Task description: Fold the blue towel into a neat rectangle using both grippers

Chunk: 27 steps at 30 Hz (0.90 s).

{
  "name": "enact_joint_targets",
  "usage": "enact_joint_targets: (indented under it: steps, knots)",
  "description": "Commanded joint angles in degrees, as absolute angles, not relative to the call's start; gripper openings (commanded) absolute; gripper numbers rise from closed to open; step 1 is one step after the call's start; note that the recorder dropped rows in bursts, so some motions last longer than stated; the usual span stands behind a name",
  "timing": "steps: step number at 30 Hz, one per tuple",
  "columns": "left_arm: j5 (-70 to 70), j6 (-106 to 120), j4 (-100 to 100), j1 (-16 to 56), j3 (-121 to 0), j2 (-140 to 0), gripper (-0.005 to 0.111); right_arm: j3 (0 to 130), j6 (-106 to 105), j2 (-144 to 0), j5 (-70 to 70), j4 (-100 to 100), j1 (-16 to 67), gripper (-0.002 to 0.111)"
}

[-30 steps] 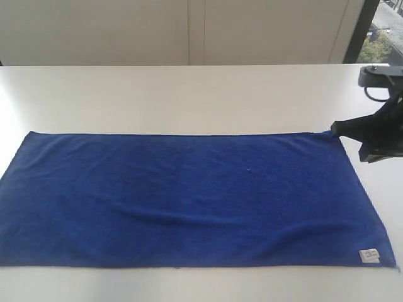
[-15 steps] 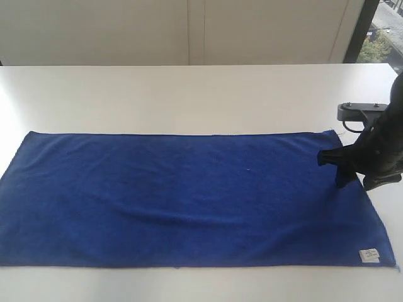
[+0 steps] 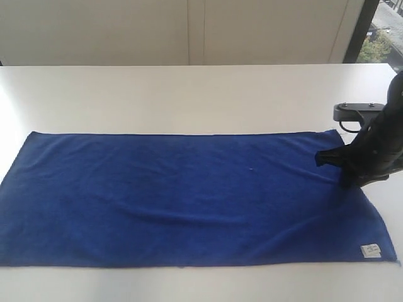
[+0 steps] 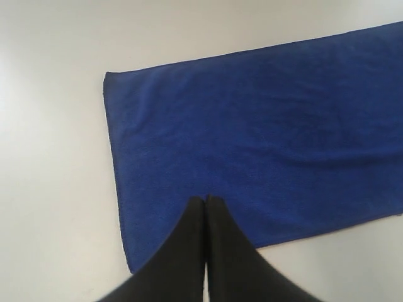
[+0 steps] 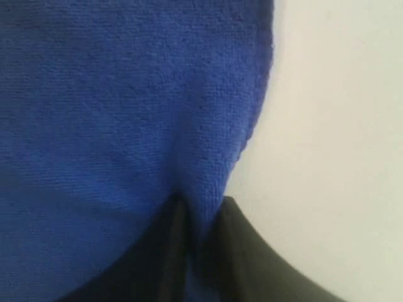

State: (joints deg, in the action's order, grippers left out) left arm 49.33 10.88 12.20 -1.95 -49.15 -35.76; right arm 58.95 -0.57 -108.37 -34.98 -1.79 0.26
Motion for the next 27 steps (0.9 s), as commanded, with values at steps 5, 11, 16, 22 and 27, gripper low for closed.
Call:
enact_joint_targets:
  steps: [5, 11, 16, 22, 27]
  knots:
    - [49.3, 10.4, 12.4, -2.1, -48.8, -35.4, 0.0, 59.0, -1.3, -109.7, -35.4, 1.1, -0.3, 0.0]
    - [49.3, 10.4, 12.4, -2.1, -48.8, -35.4, 0.0, 63.4, -1.1, -109.7, -36.6, 2.5, -5.6, 0.0]
    - [49.3, 10.4, 12.4, -2.1, -48.8, -35.4, 0.0, 66.4, -1.2, -109.7, -38.6, 2.5, -12.3, 0.0]
    - [49.3, 10.4, 12.4, -2.1, -48.8, -35.4, 0.0, 66.8, -1.2, -109.7, -38.2, 1.9, -20.7, 0.0]
    - [49.3, 10.4, 12.4, -2.1, -48.8, -35.4, 0.0, 66.8, -5.1, -109.1, -38.6, -4.8, -21.7, 0.0]
